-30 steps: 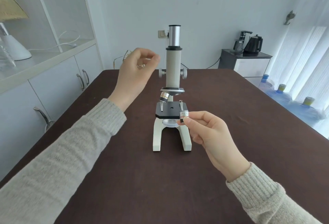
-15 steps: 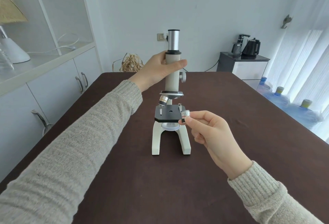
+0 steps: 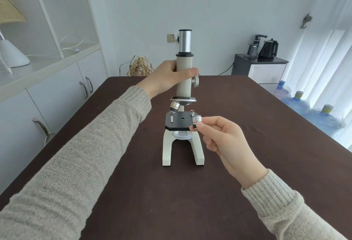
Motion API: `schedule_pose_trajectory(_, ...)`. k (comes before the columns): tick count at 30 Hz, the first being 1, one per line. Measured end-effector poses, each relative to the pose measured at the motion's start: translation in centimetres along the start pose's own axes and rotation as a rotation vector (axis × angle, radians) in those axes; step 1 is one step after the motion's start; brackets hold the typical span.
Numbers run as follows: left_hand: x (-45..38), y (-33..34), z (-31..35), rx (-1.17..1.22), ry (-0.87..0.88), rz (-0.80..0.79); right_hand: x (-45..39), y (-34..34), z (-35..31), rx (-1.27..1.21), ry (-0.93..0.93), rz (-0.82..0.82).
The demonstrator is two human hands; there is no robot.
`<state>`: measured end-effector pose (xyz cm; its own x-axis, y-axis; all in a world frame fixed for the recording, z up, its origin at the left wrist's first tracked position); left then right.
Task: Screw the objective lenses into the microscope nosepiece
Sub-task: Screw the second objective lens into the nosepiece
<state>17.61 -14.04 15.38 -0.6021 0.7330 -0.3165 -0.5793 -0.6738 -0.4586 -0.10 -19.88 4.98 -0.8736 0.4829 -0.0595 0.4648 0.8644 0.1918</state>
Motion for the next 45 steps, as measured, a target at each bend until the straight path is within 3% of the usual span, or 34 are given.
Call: schedule_pose_trajectory(45,0.3,0.6,0.3,-0.008,0.04,-0.035,-4.1,0.7,-0.9,0.049,-0.041,0.075)
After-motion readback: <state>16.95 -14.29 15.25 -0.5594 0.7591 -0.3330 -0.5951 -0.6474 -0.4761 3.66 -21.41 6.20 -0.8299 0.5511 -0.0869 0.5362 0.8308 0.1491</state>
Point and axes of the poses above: each hand's wrist, its own x-axis away from the middle knuckle, its own y-axis out of the palm, z = x × y, the point moved 8 cm from there along -x, towards the middle knuckle, and after that the axes turned 2 degrees about -x, right-handed, at the moved point
